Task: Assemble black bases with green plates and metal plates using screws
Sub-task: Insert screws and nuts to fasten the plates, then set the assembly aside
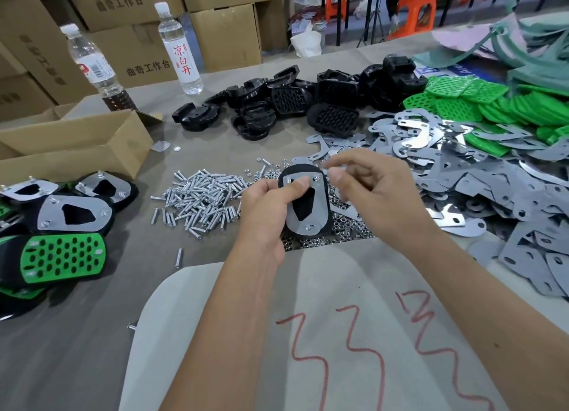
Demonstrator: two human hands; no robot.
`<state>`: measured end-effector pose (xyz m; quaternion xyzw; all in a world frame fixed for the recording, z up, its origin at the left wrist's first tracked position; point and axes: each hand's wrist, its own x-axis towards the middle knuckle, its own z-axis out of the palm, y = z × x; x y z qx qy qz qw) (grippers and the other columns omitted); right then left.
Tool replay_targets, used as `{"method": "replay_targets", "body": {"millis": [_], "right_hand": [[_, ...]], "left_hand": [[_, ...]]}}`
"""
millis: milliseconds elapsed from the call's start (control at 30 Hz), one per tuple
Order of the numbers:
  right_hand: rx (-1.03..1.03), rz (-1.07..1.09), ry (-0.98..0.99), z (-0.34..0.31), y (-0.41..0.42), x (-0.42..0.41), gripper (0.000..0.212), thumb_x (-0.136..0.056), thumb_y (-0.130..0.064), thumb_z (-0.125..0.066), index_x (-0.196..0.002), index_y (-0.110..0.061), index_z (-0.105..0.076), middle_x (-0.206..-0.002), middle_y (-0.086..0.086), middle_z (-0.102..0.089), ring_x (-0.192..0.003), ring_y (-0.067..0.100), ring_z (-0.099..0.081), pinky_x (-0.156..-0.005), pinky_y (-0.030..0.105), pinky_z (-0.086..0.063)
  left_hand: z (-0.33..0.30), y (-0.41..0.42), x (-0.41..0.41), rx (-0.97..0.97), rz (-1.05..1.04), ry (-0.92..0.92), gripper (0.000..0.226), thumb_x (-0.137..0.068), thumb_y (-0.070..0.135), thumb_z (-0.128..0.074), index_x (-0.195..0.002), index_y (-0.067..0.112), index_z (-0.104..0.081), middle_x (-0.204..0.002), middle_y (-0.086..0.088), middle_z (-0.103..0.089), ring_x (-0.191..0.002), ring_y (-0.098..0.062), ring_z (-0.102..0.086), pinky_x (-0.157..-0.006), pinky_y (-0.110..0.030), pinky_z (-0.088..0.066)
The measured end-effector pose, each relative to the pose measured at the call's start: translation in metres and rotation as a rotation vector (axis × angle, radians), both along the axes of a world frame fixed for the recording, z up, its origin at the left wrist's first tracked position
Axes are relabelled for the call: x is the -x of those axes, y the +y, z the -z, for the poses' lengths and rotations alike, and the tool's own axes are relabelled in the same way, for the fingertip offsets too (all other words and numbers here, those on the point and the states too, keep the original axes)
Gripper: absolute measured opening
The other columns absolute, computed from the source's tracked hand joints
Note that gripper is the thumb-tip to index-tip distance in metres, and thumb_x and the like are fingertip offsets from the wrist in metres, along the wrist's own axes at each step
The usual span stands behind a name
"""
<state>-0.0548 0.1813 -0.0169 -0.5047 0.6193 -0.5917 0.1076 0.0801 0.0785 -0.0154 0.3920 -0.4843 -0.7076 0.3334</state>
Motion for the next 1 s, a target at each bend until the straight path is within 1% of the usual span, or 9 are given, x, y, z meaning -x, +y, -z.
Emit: {"method": "replay_targets", "body": {"millis": [67, 133, 200, 300, 433, 567, 733, 900, 1000], "right_hand": [[-0.017, -0.016, 0.001, 0.0027, -0.003, -0.0033, 0.016, -0.095, -0.007, -0.072, -0.108, -0.012, -0.08, -0.071, -0.008, -0.065, -0.054, 0.004, -0.056, -0.055, 0.014, -0.039], [-0.002, -0.034, -0.049, 0.0053, -0.0054, -0.0017, 0.016, -0.092, -0.002, -0.074, -0.104, -0.011, -0.081, -0.077, -0.015, -0.072, -0.061, -0.004, -0.061, -0.062, 0.008, -0.044], [0.016, -0.048, -0.162, 0.0069, -0.0064, -0.0003, 0.01, -0.089, -0.004, -0.079, -0.091, -0.014, -0.081, -0.073, -0.012, -0.072, -0.06, 0.003, -0.061, -0.063, 0.016, -0.047], [0.043, 0.012, -0.211, 0.0076, -0.0056, 0.0012, 0.019, -0.082, -0.018, -0.088, -0.075, -0.016, -0.071, -0.059, -0.008, -0.054, -0.051, 0.012, -0.039, -0.049, 0.023, -0.035], [0.046, -0.13, -0.28, 0.0051, -0.0054, -0.0029, 0.011, -0.09, -0.007, -0.079, -0.097, -0.016, -0.081, -0.069, -0.006, -0.054, -0.051, 0.007, -0.044, -0.048, 0.014, -0.036], [0.004, -0.119, -0.41, 0.0058, -0.0069, -0.0036, 0.008, -0.09, -0.004, -0.077, -0.085, -0.008, -0.075, -0.06, 0.0, -0.046, -0.04, 0.01, -0.037, -0.039, 0.02, -0.033], [0.015, -0.173, -0.408, 0.0029, -0.006, -0.007, 0.014, -0.096, 0.001, -0.068, -0.097, -0.008, -0.078, -0.07, 0.025, -0.05, -0.043, 0.014, -0.046, -0.042, 0.025, -0.046], [0.006, -0.059, -0.444, 0.0063, -0.0095, -0.0075, 0.014, -0.089, -0.004, -0.078, -0.082, -0.006, -0.067, -0.062, 0.01, -0.047, -0.042, 0.015, -0.044, -0.038, 0.025, -0.041], [0.027, -0.015, -0.449, 0.006, -0.0097, -0.0049, 0.011, -0.09, -0.006, -0.078, -0.085, -0.006, -0.069, -0.069, 0.014, -0.048, -0.043, 0.016, -0.042, -0.038, 0.023, -0.038]], "left_hand": [[0.0001, 0.0002, -0.0005, 0.014, 0.011, -0.003, 0.024, -0.084, 0.009, -0.08, -0.096, 0.009, -0.059, -0.077, -0.006, -0.074, -0.067, -0.021, -0.069, -0.063, -0.034, -0.055], [0.0001, -0.0003, -0.0016, 0.029, 0.027, 0.002, 0.024, -0.084, 0.01, -0.08, -0.088, 0.012, -0.057, -0.075, -0.004, -0.073, -0.065, -0.019, -0.069, -0.059, -0.031, -0.055], [-0.0004, 0.0015, -0.0018, 0.05, 0.052, 0.003, 0.026, -0.084, 0.01, -0.08, -0.082, 0.014, -0.054, -0.073, -0.003, -0.072, -0.063, -0.017, -0.068, -0.055, -0.028, -0.054], [0.0, 0.0049, -0.0002, 0.053, 0.068, 0.009, 0.026, -0.084, 0.009, -0.079, -0.083, 0.014, -0.053, -0.073, -0.003, -0.072, -0.064, -0.017, -0.068, -0.056, -0.028, -0.054], [0.0002, 0.004, 0.0002, 0.028, 0.073, 0.048, 0.028, -0.084, 0.01, -0.079, -0.079, 0.016, -0.052, -0.075, -0.004, -0.071, -0.067, -0.019, -0.068, -0.059, -0.03, -0.053], [0.0019, 0.0055, 0.0006, 0.03, 0.074, 0.033, 0.033, -0.081, 0.009, -0.08, -0.071, 0.018, -0.05, -0.073, -0.004, -0.07, -0.066, -0.021, -0.066, -0.06, -0.03, -0.051], [-0.0015, 0.0041, -0.0022, -0.003, 0.099, 0.06, 0.026, -0.084, 0.012, -0.079, -0.099, 0.009, -0.058, -0.088, -0.014, -0.073, -0.077, -0.03, -0.069, -0.07, -0.04, -0.055], [-0.0038, 0.0062, -0.0024, 0.022, 0.12, 0.03, 0.026, -0.08, 0.017, -0.082, -0.088, 0.008, -0.059, -0.09, -0.017, -0.073, -0.083, -0.03, -0.068, -0.079, -0.044, -0.055], [-0.0075, 0.0061, -0.0024, 0.002, 0.159, 0.026, 0.033, -0.081, 0.019, -0.074, -0.102, -0.004, -0.065, -0.1, -0.023, -0.071, -0.089, -0.032, -0.066, -0.081, -0.047, -0.056]]}}
